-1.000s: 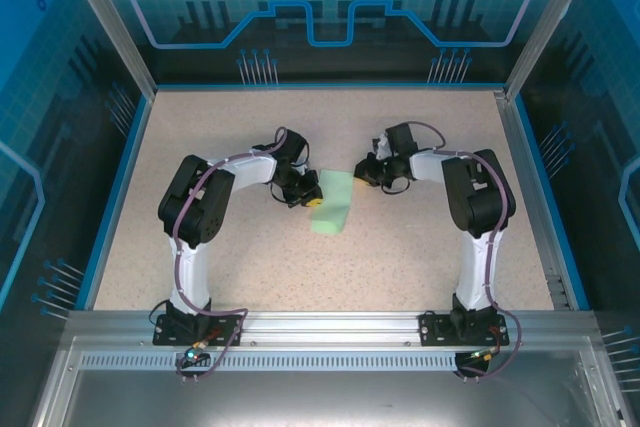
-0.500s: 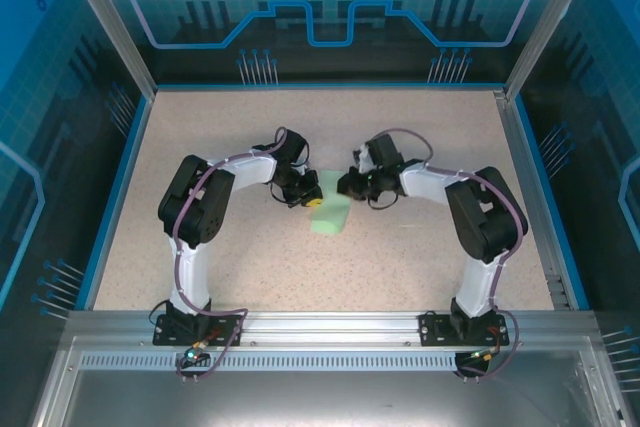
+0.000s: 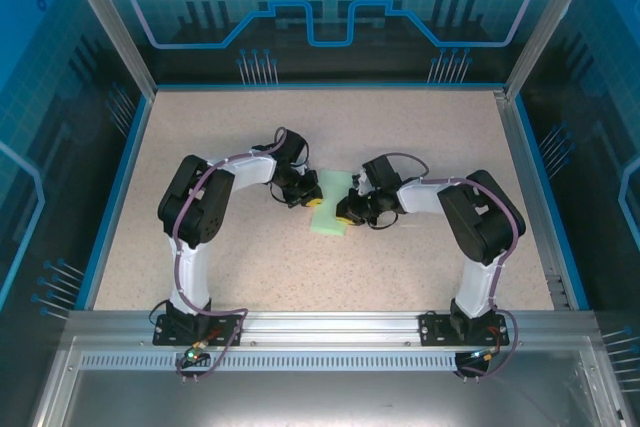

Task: Fold a paper plane with a square sheet of paper (pick it up from the middle)
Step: Fold the square sheet of paper in half at the center of the table.

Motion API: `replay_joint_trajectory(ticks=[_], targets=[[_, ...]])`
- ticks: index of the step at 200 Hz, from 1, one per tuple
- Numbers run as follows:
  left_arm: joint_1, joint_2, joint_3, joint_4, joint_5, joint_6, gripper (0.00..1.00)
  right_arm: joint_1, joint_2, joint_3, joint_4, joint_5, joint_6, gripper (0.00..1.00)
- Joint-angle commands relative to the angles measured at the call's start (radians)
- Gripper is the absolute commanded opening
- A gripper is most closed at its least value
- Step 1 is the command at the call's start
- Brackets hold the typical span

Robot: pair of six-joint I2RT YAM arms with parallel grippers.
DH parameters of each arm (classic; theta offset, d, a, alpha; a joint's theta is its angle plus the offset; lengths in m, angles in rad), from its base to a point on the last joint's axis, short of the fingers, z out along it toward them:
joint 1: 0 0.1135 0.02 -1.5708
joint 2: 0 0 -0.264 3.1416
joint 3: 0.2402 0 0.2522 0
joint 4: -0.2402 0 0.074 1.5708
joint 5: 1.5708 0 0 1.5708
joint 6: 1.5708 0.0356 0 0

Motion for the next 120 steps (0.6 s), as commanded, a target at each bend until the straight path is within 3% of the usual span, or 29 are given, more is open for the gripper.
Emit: replay_joint_trajectory(ticks=[1, 65, 87, 120], targets=[[-0.005, 0.074, -0.059, -0.093, -0.104, 0.000, 0.03, 0.008, -0.018, -0.015, -0.086, -0.021, -0.051, 0.12], [-0.004, 0.074, -0.058, -0.091, -0.106, -0.002, 0.03, 0.008, -0.104, -0.083, -0.233, 0.026, -0.160, 0.12], [-0.005, 0.075, -0.062, -0.087, -0.107, -0.003, 0.03, 0.010, -0.177, -0.058, -0.176, 0.048, -0.159, 0.14], [-0.005, 0.075, -0.062, -0.083, -0.106, -0.004, 0.03, 0.055, -0.052, 0.060, -0.139, 0.013, -0.158, 0.13]])
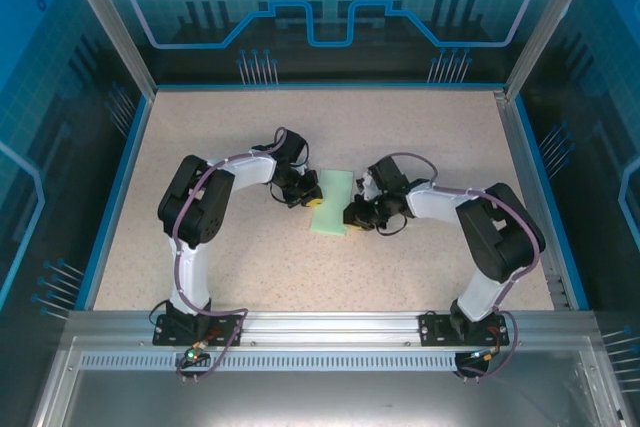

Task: Fold a paper plane with a square sheet of paper (pick it up from the middle)
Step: Fold the square sheet of paper in half at the center of the table.

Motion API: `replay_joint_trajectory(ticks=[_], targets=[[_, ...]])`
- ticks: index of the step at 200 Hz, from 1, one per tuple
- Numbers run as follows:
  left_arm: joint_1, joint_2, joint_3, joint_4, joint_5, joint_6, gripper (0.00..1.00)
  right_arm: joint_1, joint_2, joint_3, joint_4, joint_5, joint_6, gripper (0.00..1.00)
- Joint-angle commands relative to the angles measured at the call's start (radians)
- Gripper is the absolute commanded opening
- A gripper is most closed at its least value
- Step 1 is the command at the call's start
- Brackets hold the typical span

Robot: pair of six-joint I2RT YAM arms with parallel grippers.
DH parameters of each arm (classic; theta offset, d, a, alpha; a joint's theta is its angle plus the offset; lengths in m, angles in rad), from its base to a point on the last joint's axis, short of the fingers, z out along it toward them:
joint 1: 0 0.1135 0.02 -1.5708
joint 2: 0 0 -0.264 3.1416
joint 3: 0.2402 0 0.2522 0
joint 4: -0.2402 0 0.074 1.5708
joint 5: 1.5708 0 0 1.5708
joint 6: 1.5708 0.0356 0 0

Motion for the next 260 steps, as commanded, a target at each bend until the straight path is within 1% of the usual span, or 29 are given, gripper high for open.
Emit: replay_joint_trajectory(ticks=[1, 19, 37, 81, 109, 133, 154, 170, 185, 216, 235, 260], targets=[[-0.005, 0.075, -0.061, -0.085, -0.106, -0.004, 0.03, 0.043, 0.084, 0.086, 0.008, -0.017, -0.022, 0.13], [-0.005, 0.074, -0.062, -0.083, -0.107, -0.004, 0.03, 0.063, 0.133, 0.110, 0.014, -0.010, -0.022, 0.13], [-0.005, 0.075, -0.063, -0.078, -0.109, -0.004, 0.03, 0.071, 0.150, 0.103, 0.013, -0.007, -0.028, 0.13], [-0.005, 0.078, -0.064, -0.072, -0.131, -0.012, 0.03, 0.072, 0.109, -0.001, 0.011, 0.014, -0.041, 0.12], [-0.005, 0.078, -0.064, -0.075, -0.143, -0.012, 0.03, 0.070, 0.045, -0.107, 0.006, 0.017, -0.046, 0.12], [-0.005, 0.074, -0.063, -0.073, -0.144, -0.007, 0.03, 0.042, -0.025, -0.171, -0.001, 0.013, -0.047, 0.12], [-0.004, 0.074, -0.065, -0.064, -0.136, -0.010, 0.03, 0.003, -0.150, -0.213, 0.098, 0.025, 0.014, 0.12], [-0.005, 0.073, -0.067, -0.064, -0.135, -0.007, 0.03, -0.009, -0.207, -0.182, 0.128, 0.077, 0.037, 0.14], [-0.006, 0.071, -0.068, -0.061, -0.133, -0.007, 0.03, -0.014, -0.159, -0.112, 0.128, 0.093, 0.029, 0.14], [-0.008, 0.071, -0.066, -0.057, -0.127, -0.004, 0.03, -0.009, 0.053, 0.058, 0.118, 0.061, 0.023, 0.11], [-0.009, 0.073, -0.067, -0.056, -0.127, -0.003, 0.03, 0.002, 0.134, 0.103, 0.126, 0.055, 0.015, 0.10], [-0.011, 0.081, -0.063, -0.058, -0.126, -0.004, 0.03, 0.012, 0.184, 0.103, 0.136, 0.048, 0.014, 0.09]])
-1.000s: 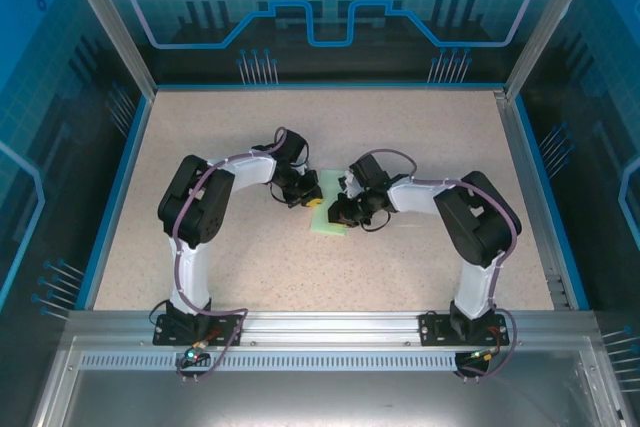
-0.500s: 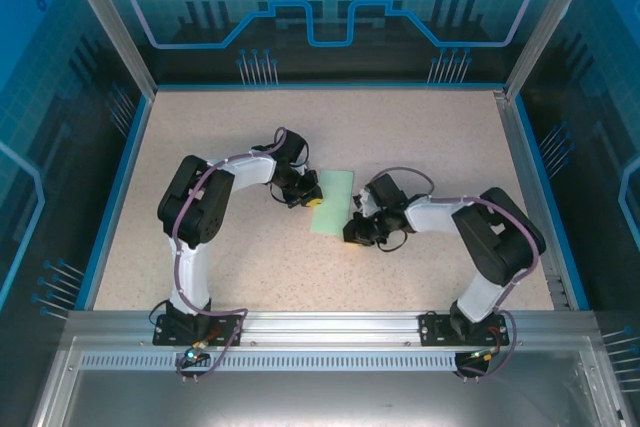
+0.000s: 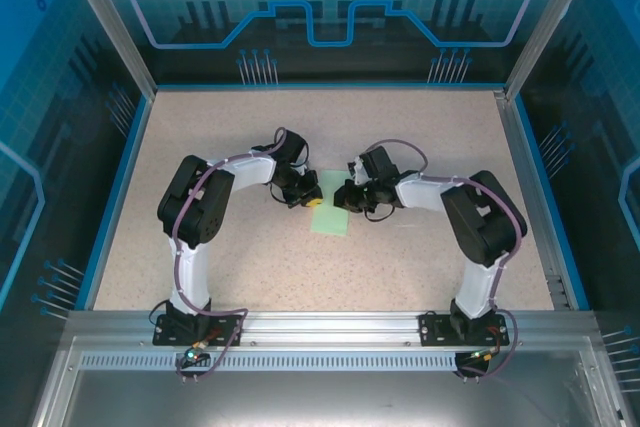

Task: Fold a paper plane with a square sheet of paper (pick it up from the middle)
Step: Fold the square sheet of paper in half at the center of the table.

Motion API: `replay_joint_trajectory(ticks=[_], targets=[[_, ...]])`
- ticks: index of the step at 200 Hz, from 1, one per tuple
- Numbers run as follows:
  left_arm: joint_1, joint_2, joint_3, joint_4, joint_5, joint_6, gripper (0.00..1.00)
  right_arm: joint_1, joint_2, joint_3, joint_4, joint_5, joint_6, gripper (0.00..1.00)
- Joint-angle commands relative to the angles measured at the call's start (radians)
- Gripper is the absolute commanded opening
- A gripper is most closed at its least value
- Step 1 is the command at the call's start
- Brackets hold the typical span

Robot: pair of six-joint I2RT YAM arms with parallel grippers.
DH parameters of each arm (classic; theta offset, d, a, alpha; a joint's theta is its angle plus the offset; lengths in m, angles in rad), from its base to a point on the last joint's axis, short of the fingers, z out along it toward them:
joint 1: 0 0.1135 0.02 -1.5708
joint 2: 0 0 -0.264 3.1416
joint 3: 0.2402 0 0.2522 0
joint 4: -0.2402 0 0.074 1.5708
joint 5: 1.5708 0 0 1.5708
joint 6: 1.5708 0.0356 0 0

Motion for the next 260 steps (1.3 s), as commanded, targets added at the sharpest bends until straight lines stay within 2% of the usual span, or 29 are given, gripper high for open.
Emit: replay_joint_trajectory(ticks=[1, 35, 88, 125, 174, 212, 260], targets=[[-0.012, 0.082, -0.056, -0.069, -0.127, -0.002, 0.03, 0.015, 0.043, 0.005, -0.007, -0.011, -0.001, 0.09], [-0.012, 0.086, -0.065, -0.064, -0.134, -0.007, 0.03, 0.014, 0.015, -0.081, 0.007, -0.007, -0.001, 0.09], [-0.012, 0.085, -0.080, -0.055, -0.138, -0.012, 0.03, -0.001, -0.077, -0.182, -0.098, -0.008, -0.065, 0.10], [-0.012, 0.082, -0.076, -0.055, -0.135, -0.012, 0.03, -0.020, -0.116, -0.109, -0.064, -0.033, -0.045, 0.10], [-0.012, 0.080, -0.070, -0.061, -0.133, -0.011, 0.03, -0.029, 0.039, 0.101, -0.062, -0.045, -0.046, 0.10], [-0.014, 0.082, -0.070, -0.059, -0.130, -0.012, 0.03, -0.043, 0.096, 0.098, -0.021, -0.065, -0.034, 0.10], [-0.014, 0.085, -0.075, -0.065, -0.135, -0.010, 0.03, -0.064, 0.093, 0.037, -0.030, -0.061, -0.042, 0.10]])
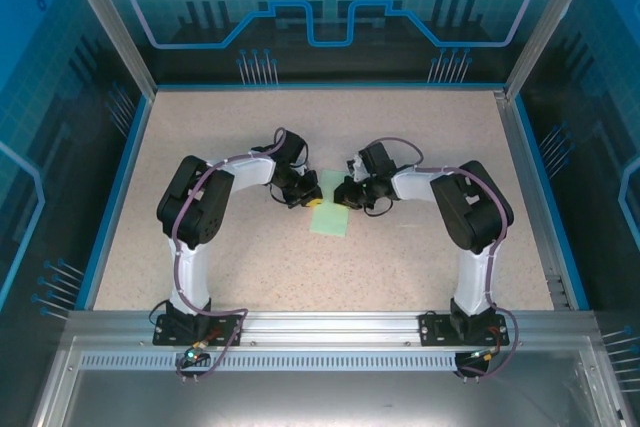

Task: Fold a paper plane with a square sheet of paper (pick it up from the middle)
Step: Fold the square sheet of paper in half at the center of the table.

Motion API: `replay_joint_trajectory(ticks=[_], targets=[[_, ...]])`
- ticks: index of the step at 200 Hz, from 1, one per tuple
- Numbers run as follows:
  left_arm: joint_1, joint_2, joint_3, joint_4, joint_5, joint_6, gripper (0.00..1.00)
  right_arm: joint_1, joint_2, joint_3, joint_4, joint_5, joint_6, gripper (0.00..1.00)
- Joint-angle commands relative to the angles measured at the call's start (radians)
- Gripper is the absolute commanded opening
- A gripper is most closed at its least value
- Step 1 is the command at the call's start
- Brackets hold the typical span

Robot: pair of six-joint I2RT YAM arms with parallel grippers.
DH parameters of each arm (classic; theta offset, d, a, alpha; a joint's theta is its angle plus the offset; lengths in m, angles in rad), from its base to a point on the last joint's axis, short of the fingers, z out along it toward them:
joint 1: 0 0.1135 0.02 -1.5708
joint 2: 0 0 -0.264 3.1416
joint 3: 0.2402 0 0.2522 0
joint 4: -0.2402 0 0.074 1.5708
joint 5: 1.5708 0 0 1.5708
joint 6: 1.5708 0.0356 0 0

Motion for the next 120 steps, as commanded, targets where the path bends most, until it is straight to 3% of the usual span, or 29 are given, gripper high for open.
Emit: replay_joint_trajectory(ticks=[1, 62, 120], targets=[[-0.014, 0.089, -0.061, -0.084, -0.136, -0.006, 0.03, -0.028, 0.000, -0.038, -0.013, -0.025, -0.005, 0.10], [-0.014, 0.090, -0.069, -0.084, -0.144, -0.009, 0.01, -0.123, -0.104, -0.171, -0.009, -0.013, -0.036, 0.10], [-0.014, 0.088, -0.058, -0.088, -0.141, -0.009, 0.01, 0.010, -0.120, -0.085, -0.036, -0.016, -0.028, 0.11]])
